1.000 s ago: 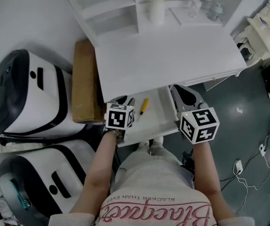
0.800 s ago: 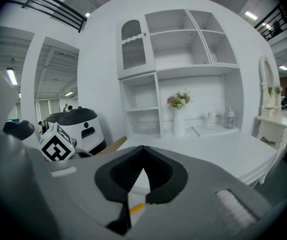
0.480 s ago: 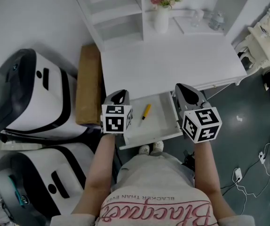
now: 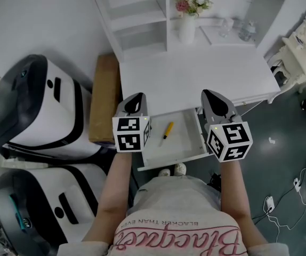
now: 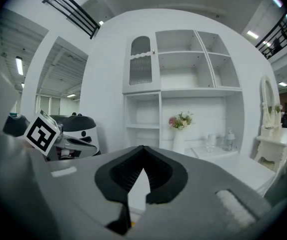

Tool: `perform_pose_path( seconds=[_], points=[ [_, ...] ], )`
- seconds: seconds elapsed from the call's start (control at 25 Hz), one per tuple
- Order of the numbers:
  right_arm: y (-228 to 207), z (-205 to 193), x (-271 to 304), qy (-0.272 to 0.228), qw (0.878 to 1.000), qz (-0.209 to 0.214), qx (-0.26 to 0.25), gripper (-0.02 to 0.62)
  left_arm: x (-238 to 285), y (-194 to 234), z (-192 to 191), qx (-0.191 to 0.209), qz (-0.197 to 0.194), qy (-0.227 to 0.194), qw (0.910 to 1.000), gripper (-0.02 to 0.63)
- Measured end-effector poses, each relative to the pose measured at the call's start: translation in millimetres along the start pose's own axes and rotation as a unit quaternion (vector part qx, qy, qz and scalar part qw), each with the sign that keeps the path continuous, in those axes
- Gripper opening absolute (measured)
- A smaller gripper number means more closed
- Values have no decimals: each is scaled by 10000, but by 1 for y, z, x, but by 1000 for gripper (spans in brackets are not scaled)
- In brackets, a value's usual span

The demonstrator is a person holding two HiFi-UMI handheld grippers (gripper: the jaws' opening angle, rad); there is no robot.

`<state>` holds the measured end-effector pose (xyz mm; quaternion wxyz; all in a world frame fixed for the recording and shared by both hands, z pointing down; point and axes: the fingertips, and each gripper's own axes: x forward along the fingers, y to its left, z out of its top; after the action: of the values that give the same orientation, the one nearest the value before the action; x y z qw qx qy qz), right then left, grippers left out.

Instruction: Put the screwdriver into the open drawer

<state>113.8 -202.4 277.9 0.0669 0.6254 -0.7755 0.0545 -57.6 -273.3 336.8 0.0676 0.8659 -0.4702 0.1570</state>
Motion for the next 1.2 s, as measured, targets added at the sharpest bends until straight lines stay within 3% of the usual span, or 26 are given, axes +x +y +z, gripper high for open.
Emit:
perform_pose_path(
  seconds=[0.44, 0.88, 1.2],
  points=[
    [-3, 33, -11, -534, 9982, -140, -238, 0, -25, 1, 59, 89, 101, -998, 9949, 17],
    [-11, 77, -23, -984, 9921, -242, -744, 0, -49, 5, 127, 377, 186, -1907, 9807, 17],
    [-26, 104, -38, -1285, 9868, -414, -897, 0, -71, 24, 154, 221, 268, -2413, 9698, 17]
  ],
)
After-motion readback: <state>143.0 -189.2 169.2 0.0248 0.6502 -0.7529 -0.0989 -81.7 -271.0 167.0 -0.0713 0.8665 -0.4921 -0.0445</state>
